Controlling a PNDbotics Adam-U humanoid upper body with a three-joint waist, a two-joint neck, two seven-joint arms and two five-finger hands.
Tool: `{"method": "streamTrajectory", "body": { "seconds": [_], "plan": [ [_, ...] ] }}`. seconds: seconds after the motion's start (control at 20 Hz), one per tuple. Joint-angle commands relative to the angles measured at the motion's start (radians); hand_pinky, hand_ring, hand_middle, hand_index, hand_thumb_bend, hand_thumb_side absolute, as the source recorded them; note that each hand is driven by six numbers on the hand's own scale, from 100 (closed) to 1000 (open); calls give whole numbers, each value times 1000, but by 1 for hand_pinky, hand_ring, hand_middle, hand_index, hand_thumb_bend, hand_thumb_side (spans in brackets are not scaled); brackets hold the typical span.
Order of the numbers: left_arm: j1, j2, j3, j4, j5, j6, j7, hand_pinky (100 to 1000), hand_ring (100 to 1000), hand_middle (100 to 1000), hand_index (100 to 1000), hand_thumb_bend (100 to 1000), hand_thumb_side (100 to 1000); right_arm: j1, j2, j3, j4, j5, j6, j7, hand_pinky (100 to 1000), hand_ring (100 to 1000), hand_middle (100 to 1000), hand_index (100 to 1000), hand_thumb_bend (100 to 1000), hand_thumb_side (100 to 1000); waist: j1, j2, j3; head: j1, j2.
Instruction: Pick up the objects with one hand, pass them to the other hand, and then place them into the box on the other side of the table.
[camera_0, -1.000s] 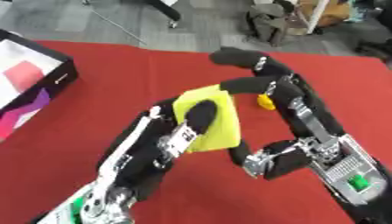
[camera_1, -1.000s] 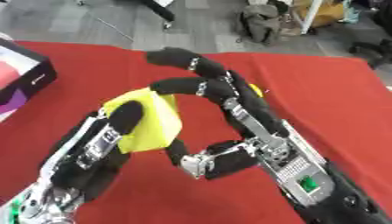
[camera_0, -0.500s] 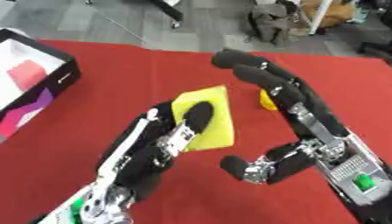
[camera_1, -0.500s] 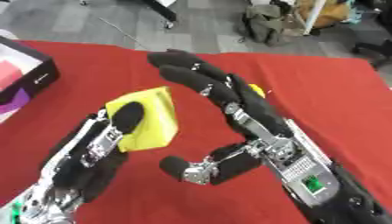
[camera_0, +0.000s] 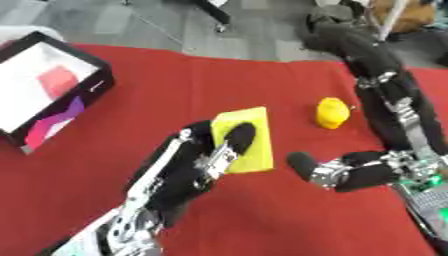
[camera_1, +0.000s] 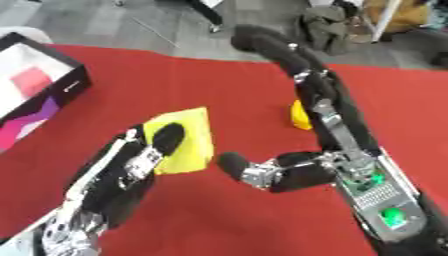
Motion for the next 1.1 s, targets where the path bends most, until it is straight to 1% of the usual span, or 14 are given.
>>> {"method": "streamTrajectory", "body": {
  "seconds": [0.05,0.1,0.2,0.25,0.35,0.4,0.45,0.55,0.6,0.65,0.75,0.9,0.95,1.1],
  "plan": [
    [12,103,88,-12,-78,42,80,972,599,540,402,100,344,7,-13,-20,-21,27,13,-31,959,870,907,1000,306,199,7,-22,-8,84,-28],
    [22,135,117,-12,-106,73,113,967,599,541,398,100,340,14,-13,-20,-21,34,15,-31,959,867,906,1000,284,203,9,-24,-13,100,-31],
    [39,195,175,-12,-148,161,182,946,598,542,391,100,301,30,-13,-16,-21,46,16,-28,965,864,898,1000,228,224,14,-29,-24,123,-36],
    [49,231,209,-12,-166,222,219,939,599,543,390,100,283,39,-14,-13,-21,48,17,-24,965,863,897,1000,222,231,16,-32,-30,132,-38],
    [64,296,273,-12,-185,365,300,922,601,548,395,100,252,53,-14,-7,-21,54,13,-15,965,861,893,1000,211,241,19,-37,-45,147,-42],
    [68,323,300,-12,-194,435,331,914,608,563,410,100,287,60,-13,-5,-21,56,12,-11,966,860,889,1000,207,249,21,-40,-50,154,-44],
    [70,346,327,-11,-208,504,346,915,622,579,429,100,226,66,-12,-4,-21,57,13,-8,967,858,886,1000,190,255,22,-42,-55,160,-45],
    [66,378,381,11,-233,635,358,916,629,587,440,100,217,78,-10,-2,-21,60,14,-1,968,857,883,1000,180,264,24,-46,-64,173,-48],
    [58,386,401,34,-246,681,360,919,635,592,447,100,216,83,-9,-1,-21,61,14,2,969,857,882,1000,175,268,25,-47,-67,175,-50],
    [49,392,416,62,-256,708,361,921,639,596,452,100,214,87,-8,0,-21,62,16,6,969,856,881,1000,166,275,25,-48,-70,176,-51],
    [30,401,437,138,-262,727,362,930,652,608,464,100,216,92,-6,3,-21,62,15,14,971,855,878,1000,142,297,26,-48,-76,173,-51],
    [10,415,460,239,-270,733,362,924,655,612,473,100,196,99,-2,5,-21,62,14,26,974,855,876,1000,127,311,27,-47,-84,157,-51],
    [9,419,465,270,-274,733,362,920,656,613,479,100,177,101,-1,5,-21,61,13,30,976,855,875,1000,108,327,28,-46,-87,150,-52],
    [9,424,479,361,-286,733,362,919,664,623,495,100,151,107,1,9,-21,60,11,45,980,856,876,1000,100,350,29,-45,-92,131,-56]
  ]
}}
